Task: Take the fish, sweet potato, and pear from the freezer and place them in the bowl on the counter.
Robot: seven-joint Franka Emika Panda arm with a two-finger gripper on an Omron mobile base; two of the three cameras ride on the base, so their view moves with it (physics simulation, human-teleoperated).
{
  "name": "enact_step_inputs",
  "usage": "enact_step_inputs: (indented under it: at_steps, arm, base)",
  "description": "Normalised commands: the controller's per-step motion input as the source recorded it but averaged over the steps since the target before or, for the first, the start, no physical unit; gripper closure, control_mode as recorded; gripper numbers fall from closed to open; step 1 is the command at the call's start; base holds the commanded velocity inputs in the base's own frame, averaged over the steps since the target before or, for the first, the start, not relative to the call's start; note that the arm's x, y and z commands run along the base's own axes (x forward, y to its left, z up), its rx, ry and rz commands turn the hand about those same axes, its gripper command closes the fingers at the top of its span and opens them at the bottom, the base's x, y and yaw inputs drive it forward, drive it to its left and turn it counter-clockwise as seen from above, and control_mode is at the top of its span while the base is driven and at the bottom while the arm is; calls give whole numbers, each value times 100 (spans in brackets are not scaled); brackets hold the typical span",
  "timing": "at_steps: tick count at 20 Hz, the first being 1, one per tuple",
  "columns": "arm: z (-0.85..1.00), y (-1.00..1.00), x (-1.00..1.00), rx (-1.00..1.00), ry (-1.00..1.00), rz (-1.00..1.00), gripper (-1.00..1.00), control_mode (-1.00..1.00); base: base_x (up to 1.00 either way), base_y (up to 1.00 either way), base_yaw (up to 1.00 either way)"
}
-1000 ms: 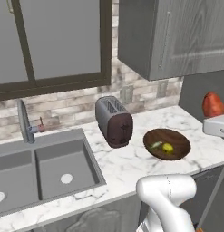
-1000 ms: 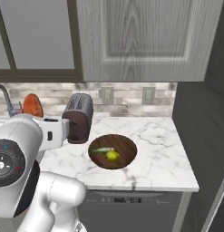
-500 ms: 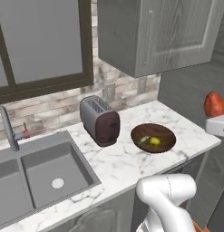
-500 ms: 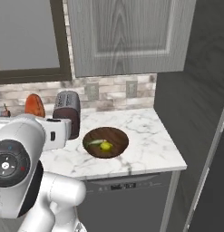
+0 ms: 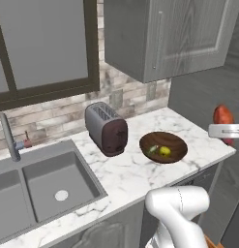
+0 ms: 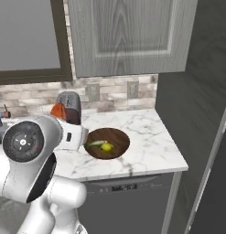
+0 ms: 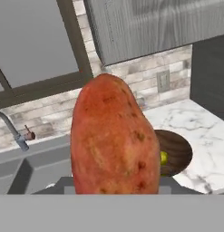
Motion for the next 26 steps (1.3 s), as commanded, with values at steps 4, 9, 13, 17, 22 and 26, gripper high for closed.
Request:
enact_step_inputs:
  at_steps: [4, 9, 13, 17, 22, 26]
  arm:
    - [-73, -74, 33, 11, 31, 2, 100, -100]
    - [-95, -7, 85, 0, 32, 0, 100, -100]
    - [-60, 4, 91, 0, 21, 0, 100, -100]
    - [-25, -1, 51, 0, 7, 0, 100, -100]
    - [-36, 0, 68, 0, 12, 0, 100, -100]
    - [-42, 0, 72, 0, 17, 0, 100, -100]
  base:
    - [0, 0, 0]
    - [0, 0, 0]
    - [0, 0, 0]
    - [0, 0, 0]
    - [0, 0, 0]
    - [0, 0, 0]
